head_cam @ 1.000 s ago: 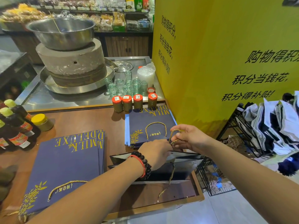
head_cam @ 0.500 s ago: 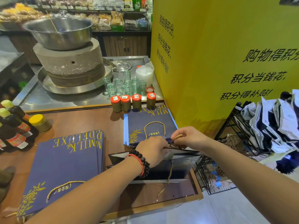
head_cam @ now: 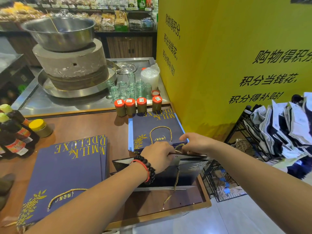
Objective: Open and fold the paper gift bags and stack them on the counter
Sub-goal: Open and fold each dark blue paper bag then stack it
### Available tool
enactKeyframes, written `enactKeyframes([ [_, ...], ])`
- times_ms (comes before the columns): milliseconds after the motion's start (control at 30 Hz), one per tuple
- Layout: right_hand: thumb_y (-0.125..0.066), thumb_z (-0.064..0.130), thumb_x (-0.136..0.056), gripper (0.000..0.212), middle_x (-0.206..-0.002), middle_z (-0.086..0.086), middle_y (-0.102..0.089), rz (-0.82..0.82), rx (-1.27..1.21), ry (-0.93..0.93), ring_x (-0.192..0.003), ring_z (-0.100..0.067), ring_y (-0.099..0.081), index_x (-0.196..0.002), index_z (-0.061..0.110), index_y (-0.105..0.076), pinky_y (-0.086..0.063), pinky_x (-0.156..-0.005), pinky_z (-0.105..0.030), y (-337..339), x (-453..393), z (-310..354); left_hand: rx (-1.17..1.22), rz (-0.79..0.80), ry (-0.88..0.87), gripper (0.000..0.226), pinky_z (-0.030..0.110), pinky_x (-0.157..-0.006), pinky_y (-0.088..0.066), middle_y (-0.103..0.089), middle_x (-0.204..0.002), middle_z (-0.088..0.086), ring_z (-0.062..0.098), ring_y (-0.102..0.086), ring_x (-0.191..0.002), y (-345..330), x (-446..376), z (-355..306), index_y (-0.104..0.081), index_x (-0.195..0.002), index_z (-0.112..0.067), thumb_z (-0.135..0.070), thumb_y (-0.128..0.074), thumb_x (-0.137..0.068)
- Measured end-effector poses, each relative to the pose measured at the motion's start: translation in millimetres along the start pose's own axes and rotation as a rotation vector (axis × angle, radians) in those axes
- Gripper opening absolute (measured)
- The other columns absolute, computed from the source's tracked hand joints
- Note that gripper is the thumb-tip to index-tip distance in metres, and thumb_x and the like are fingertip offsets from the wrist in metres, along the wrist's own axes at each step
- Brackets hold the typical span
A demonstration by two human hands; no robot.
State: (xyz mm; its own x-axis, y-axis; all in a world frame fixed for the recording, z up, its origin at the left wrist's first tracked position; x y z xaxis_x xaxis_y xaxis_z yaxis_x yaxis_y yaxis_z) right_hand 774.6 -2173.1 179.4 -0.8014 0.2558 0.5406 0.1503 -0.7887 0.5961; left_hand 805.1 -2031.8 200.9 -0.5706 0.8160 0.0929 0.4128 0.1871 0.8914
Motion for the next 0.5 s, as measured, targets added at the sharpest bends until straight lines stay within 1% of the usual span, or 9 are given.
enactKeyframes([
  [100, -0.062, 0.014, -0.086, 0.04, -0.09, -0.008, -0.064, 0.062, -0.079, 0.016, -0.072, -0.016, -0.057, -0.123, 0.023, -0.052, -0.046, -0.064, -0.027, -5, -1, 2, 0.007, -0.001, 0.004, 0.023, 0.036, -0.072, -0.052, -0.061, -0.095, -0.005, 0.019, -0.058, -0.085, 0, 2, 0, -0.071, -0.096, -0.027, -0.032, -0.049, -0.096],
  [200, -0.065, 0.019, -0.082, 0.041, -0.103, -0.018, -0.067, 0.119, -0.098, 0.028, -0.081, -0.021, -0.061, -0.12, 0.03, -0.052, -0.049, -0.073, -0.035, -8, -2, 2, 0.009, 0.0, 0.004, 0.022, 0.033, -0.072, -0.049, -0.061, -0.096, -0.005, 0.02, -0.058, -0.087, 1, 3, 1, -0.07, -0.095, -0.027, -0.031, -0.049, -0.096],
  [267, -0.065, 0.02, -0.081, 0.041, -0.103, -0.02, -0.067, 0.164, -0.132, 0.036, -0.08, -0.02, -0.062, -0.118, 0.031, -0.053, -0.049, -0.073, -0.035, -10, -1, 4, 0.012, -0.005, 0.001, 0.023, 0.035, -0.073, -0.051, -0.062, -0.097, -0.004, 0.02, -0.058, -0.088, 2, 4, 0, -0.071, -0.095, -0.026, -0.031, -0.049, -0.095],
  [367, -0.065, 0.019, -0.081, 0.04, -0.103, -0.018, -0.068, 0.203, -0.133, 0.036, -0.083, -0.022, -0.063, -0.117, 0.03, -0.052, -0.049, -0.073, -0.036, -13, -2, 7, 0.021, -0.005, -0.004, 0.023, 0.039, -0.074, -0.053, -0.064, -0.095, -0.003, 0.02, -0.06, -0.086, 2, 5, -1, -0.071, -0.094, -0.025, -0.03, -0.049, -0.095],
  [400, -0.067, 0.02, -0.077, 0.043, -0.101, -0.017, -0.067, 0.211, -0.129, 0.027, -0.083, -0.023, -0.063, -0.116, 0.03, -0.053, -0.049, -0.072, -0.037, -14, -3, 7, 0.02, -0.008, -0.008, 0.023, 0.039, -0.074, -0.053, -0.064, -0.095, -0.003, 0.02, -0.06, -0.086, 2, 5, -2, -0.071, -0.093, -0.024, -0.031, -0.049, -0.095],
  [500, -0.07, 0.029, -0.055, 0.059, -0.092, -0.016, -0.065, 0.239, -0.181, 0.002, -0.079, -0.025, -0.06, -0.112, 0.03, -0.056, -0.043, -0.07, -0.04, -20, -8, 3, 0.006, -0.019, -0.024, 0.024, 0.039, -0.073, -0.052, -0.063, -0.095, -0.001, 0.022, -0.058, -0.087, 3, 7, -3, -0.07, -0.089, -0.021, -0.033, -0.05, -0.094],
])
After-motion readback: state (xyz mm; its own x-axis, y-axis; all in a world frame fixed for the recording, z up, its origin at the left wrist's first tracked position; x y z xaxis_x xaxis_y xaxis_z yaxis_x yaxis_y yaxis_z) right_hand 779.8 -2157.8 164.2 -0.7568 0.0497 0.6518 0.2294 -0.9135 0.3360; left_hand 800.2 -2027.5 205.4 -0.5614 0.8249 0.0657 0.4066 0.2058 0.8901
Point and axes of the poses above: each hand's wrist, its own x-axis away from the middle knuckle, its own y-axis out of the back of the hand, z = x × y, the point moved 7 cm from there along -x, towards the middle knuckle
